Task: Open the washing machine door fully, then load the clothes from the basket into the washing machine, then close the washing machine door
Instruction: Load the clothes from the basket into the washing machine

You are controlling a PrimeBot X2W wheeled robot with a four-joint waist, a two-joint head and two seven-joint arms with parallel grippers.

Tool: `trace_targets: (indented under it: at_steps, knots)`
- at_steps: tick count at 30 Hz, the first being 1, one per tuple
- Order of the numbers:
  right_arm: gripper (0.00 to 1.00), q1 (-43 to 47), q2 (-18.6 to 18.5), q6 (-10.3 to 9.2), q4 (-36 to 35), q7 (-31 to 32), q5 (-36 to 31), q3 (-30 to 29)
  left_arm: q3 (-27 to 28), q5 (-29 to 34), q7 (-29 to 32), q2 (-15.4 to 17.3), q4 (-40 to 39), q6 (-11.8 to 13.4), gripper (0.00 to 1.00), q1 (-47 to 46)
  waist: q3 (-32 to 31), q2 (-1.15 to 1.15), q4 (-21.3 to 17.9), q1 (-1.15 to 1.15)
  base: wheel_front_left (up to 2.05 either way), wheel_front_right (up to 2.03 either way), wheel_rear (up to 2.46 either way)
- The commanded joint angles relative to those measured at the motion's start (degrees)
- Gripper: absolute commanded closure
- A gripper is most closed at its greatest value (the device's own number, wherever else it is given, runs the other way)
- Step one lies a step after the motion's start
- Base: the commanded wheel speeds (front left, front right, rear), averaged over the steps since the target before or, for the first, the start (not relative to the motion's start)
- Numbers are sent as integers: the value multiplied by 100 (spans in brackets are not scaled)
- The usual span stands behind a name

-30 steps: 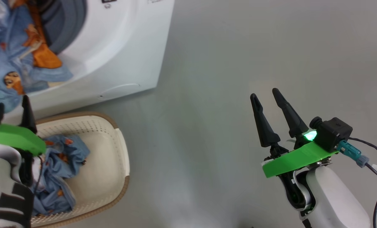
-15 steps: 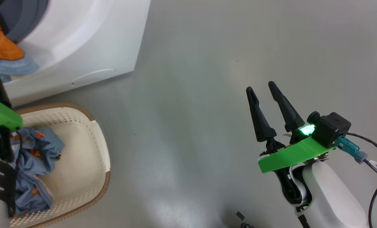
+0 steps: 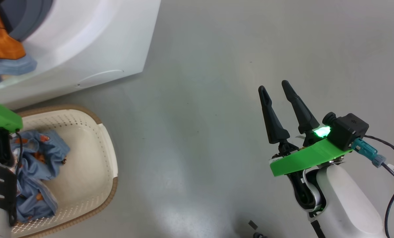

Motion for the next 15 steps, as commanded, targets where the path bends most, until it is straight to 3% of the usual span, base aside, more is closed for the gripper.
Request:
trace_targets:
  at_steps: [1, 9, 15]
  knots:
    - [0, -1, -9, 26, -109, -45, -74, 75, 130, 57, -69, 238, -197, -39, 100, 12, -34, 0, 30, 0, 0, 0, 0]
    - [0, 35, -6, 26, -55, -45, -69, 86, 121, 95, -69, 123, -196, -243, 100, 348, -294, 0, 202, 0, 0, 0, 0]
    - [0, 80, -55, 26, -42, -45, -89, 29, 91, 232, -70, 4, -977, -411, 100, 590, -376, 0, 430, 0, 0, 0, 0]
